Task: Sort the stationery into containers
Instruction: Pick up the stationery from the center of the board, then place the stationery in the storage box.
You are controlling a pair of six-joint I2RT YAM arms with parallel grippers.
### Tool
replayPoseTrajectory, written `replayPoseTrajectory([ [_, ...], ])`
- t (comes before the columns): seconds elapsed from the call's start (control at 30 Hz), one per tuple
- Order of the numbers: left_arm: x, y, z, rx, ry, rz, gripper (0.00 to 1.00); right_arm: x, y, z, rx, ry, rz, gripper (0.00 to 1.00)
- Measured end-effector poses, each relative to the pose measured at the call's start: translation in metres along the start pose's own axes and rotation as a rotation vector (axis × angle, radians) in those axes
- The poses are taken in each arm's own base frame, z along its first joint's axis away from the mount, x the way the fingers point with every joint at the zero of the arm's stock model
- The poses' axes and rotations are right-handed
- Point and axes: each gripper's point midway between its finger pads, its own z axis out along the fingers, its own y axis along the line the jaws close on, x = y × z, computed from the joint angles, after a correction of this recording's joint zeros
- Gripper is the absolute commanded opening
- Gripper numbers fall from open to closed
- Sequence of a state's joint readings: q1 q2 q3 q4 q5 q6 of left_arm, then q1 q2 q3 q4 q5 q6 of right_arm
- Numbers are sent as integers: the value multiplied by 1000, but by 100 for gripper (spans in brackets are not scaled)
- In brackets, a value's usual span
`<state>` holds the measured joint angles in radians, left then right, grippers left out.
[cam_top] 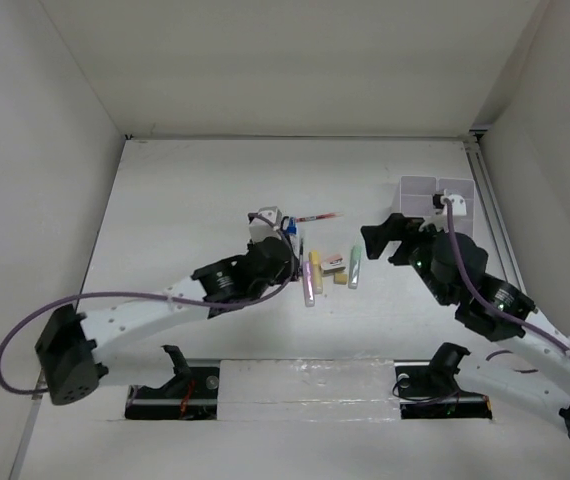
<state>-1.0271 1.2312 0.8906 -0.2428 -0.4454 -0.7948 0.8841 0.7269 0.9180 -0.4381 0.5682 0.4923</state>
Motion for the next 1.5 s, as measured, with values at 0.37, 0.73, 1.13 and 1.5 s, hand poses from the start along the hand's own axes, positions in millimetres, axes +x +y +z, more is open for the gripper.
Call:
replayPoseTrajectory([
  [0.37,-17,-27,-51,375,-138,149,0,30,73,55,-331,123,69,92],
  [0.73,-30,-40,-73,501,-223,185,0,66,123,51,-575,222,144,87],
  [1.13,-30,-47,-71,529,-229,205,0,83,143,47,-711,271,225,34],
  [1.5,-30,-49,-67,521,-229,220,100,77,133,51,-676,236,209,0],
])
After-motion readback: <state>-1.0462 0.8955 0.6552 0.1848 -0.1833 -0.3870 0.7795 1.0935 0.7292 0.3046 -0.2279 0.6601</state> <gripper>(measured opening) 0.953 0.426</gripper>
